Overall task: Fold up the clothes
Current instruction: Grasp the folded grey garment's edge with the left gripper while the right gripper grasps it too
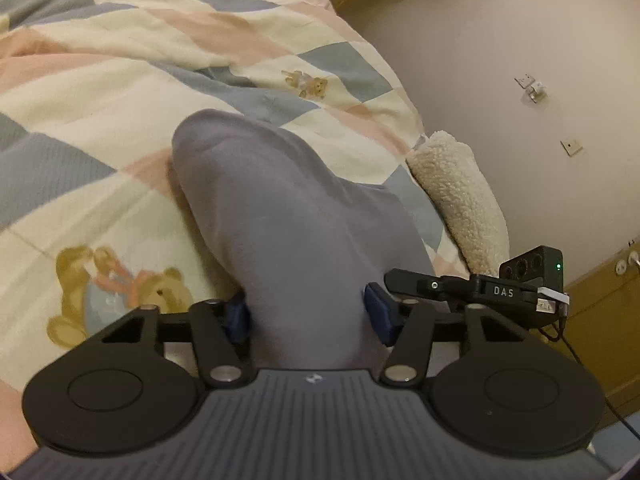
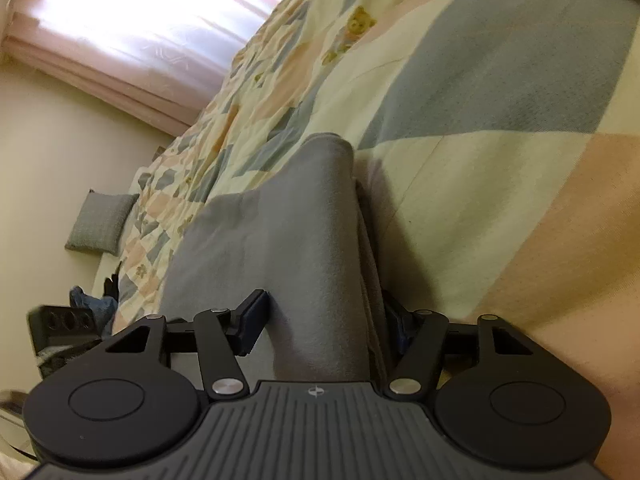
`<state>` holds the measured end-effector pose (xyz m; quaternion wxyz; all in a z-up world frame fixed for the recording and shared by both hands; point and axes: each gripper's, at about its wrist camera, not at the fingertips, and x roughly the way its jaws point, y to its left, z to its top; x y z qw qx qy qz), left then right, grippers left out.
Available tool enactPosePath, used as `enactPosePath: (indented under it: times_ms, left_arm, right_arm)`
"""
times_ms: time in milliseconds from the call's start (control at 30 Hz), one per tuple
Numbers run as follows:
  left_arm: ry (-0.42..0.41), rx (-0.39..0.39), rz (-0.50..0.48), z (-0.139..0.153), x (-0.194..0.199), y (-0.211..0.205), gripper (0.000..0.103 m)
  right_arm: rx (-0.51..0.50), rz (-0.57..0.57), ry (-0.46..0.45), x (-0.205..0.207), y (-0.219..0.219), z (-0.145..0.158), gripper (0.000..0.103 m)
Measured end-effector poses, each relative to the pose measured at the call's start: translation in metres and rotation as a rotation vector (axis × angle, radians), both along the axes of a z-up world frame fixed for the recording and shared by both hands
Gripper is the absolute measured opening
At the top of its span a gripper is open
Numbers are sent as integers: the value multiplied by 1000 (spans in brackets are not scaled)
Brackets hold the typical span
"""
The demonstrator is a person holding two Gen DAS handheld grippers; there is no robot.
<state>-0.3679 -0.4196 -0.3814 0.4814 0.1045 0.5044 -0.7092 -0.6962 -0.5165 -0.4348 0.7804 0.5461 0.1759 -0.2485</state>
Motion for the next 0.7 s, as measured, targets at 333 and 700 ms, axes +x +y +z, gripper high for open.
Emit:
enactPosePath:
  times_ms: [333, 700]
  left_arm:
    - [119, 19, -77, -23, 22, -7, 39]
    - [95, 247, -76, -14, 23, -35, 30]
  right_arm:
    - [-24, 54, -37, 1, -7, 6, 35]
    - [82, -20, 3, 12, -10, 7, 32]
